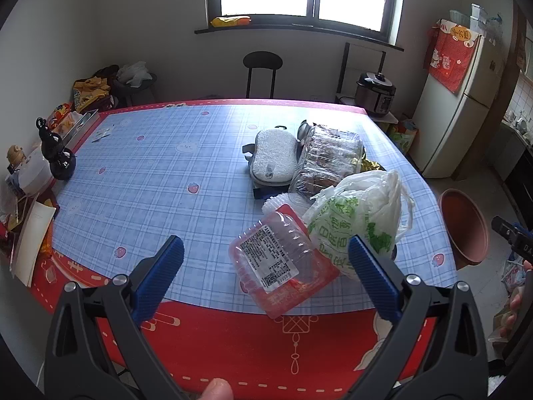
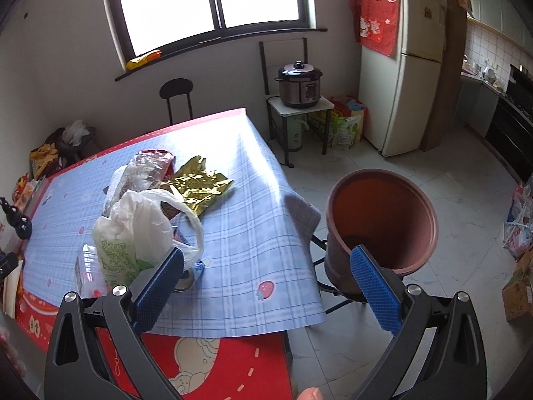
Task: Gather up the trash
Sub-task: 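Reach the right tool to the white-green plastic bag and close on it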
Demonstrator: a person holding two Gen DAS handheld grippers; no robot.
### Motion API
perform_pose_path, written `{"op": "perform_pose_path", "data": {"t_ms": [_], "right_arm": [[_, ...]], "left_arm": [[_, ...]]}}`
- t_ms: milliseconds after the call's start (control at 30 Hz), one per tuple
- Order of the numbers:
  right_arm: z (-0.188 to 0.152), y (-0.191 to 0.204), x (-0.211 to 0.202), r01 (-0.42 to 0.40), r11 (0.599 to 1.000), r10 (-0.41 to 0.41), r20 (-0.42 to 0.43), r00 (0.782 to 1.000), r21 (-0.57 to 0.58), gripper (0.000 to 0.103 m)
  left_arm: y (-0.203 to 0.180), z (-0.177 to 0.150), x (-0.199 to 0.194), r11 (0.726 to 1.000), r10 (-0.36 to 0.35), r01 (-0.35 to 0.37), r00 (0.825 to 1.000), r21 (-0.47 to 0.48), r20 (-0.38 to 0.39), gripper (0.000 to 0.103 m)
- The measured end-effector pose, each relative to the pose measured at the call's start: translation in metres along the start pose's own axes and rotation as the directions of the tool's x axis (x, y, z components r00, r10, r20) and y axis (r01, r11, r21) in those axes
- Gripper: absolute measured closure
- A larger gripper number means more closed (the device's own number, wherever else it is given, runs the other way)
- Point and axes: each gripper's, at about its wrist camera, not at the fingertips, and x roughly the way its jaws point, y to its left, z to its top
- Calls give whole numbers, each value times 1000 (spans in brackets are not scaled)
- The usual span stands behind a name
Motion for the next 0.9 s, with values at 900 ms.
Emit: {"op": "perform_pose_path", "data": {"t_ms": [900], "right_arm": [[11, 196, 101, -48, 940, 27, -67, 997, -337, 6]], "left_arm": [[117, 21, 78, 984, -166, 163, 986, -74, -29, 6]]}}
